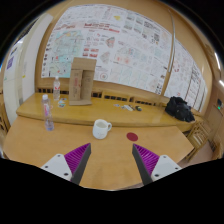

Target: Pour water

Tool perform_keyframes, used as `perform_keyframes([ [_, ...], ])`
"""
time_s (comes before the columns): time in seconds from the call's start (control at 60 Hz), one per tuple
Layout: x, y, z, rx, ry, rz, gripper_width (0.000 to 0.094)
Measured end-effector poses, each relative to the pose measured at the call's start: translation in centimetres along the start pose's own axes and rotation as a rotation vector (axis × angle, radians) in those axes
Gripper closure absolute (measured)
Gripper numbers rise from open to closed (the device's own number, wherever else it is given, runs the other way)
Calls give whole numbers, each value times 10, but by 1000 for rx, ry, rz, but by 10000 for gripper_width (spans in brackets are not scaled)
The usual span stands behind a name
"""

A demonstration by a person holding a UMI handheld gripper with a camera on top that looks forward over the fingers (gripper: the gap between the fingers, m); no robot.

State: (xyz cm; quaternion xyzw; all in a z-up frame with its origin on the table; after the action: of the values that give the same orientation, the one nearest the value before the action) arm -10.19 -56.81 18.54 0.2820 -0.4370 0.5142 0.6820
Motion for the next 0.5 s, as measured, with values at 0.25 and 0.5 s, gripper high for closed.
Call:
perform_keyframes([
  [0.25, -66, 64, -12, 32, 69, 16, 88],
  [0.5, -88, 218, -50, 211, 60, -2, 85],
])
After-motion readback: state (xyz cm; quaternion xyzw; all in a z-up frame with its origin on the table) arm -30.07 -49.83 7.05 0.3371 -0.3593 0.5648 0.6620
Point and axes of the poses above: the point between the fingertips, and its own axes, seen from behind it with the camera up: y to the left, x up, z backward, against the way the camera looks, the point moved 1 cm from there along z, backward, against the way the camera looks, and after that the axes turned 10 degrees about -z, right-handed, at the moved point
